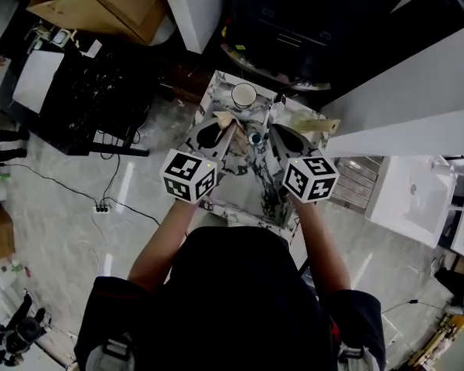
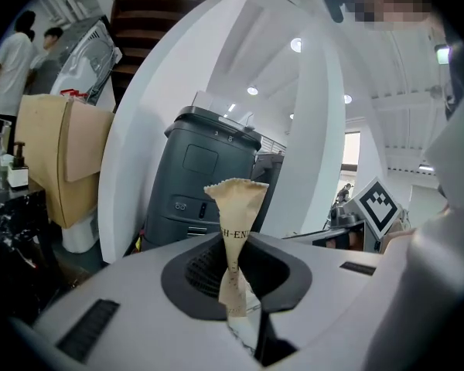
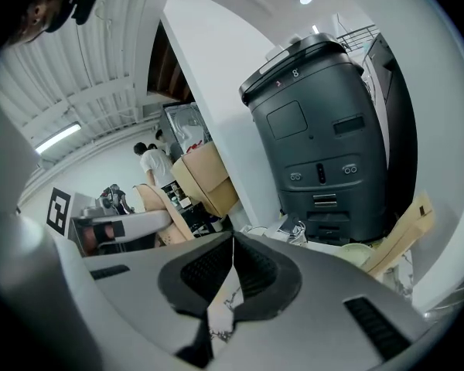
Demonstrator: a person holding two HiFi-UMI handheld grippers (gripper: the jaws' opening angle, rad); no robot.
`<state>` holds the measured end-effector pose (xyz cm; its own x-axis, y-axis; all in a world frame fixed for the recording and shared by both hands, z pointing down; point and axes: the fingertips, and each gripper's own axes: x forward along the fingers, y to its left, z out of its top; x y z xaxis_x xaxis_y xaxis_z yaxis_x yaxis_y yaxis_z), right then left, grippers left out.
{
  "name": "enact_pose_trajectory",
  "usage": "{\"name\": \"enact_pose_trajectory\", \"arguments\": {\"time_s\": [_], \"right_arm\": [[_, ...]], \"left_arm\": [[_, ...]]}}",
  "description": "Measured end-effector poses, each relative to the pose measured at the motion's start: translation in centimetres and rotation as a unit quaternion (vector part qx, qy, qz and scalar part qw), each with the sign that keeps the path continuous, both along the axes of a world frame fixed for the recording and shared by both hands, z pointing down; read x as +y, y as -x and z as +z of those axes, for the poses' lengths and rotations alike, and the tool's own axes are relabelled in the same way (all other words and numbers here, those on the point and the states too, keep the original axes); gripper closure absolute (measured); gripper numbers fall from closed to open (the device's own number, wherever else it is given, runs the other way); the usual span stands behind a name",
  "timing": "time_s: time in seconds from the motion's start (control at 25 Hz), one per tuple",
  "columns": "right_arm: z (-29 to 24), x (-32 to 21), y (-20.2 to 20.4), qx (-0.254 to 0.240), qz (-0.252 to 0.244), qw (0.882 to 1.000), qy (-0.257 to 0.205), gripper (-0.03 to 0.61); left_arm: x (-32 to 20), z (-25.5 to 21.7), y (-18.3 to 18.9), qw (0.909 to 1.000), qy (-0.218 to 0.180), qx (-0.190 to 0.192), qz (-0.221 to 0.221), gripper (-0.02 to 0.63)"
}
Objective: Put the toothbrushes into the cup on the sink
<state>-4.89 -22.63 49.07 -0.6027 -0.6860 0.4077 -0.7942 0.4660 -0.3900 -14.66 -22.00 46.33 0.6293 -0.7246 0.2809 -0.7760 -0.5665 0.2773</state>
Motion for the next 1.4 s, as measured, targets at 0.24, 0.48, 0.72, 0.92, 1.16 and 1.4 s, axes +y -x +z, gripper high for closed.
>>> {"name": "enact_pose_trajectory", "arguments": {"time_s": [0.24,0.48,0.72,0.92,1.16,1.4], "right_arm": [[0.6,-1.1,-0.1,-0.002,0.014,1.0,0.01,0.543],[0.6,-2.1,-0.4,-0.004,0.025,1.0,0.011,0.543],[0.4,-2.8,-0.6,-0.008,0.034,0.999,0.006,0.543],[0.5,-3.0,-0.7,-0.008,0.037,0.999,0.005,0.543],[0.8,-2.9,-0.9,-0.007,0.041,0.999,0.011,0.543],[1.1,-2.9,-1.2,-0.007,0.045,0.999,0.014,0.543]], "left_arm": [[-2.9,0.1,-0.4,0.9999,-0.002,0.0,0.014,0.568],[-5.3,0.0,-0.7,0.9998,-0.006,0.004,0.02,0.566],[-7.4,-0.4,-0.7,0.9998,-0.015,0.001,0.016,0.568],[-8.8,-0.5,-0.4,0.9997,-0.023,-0.004,0.011,0.567],[-9.9,0.3,-0.2,0.9995,-0.026,-0.018,0.008,0.566],[-10.7,1.3,-0.5,0.9994,-0.023,-0.025,0.007,0.566]]}}
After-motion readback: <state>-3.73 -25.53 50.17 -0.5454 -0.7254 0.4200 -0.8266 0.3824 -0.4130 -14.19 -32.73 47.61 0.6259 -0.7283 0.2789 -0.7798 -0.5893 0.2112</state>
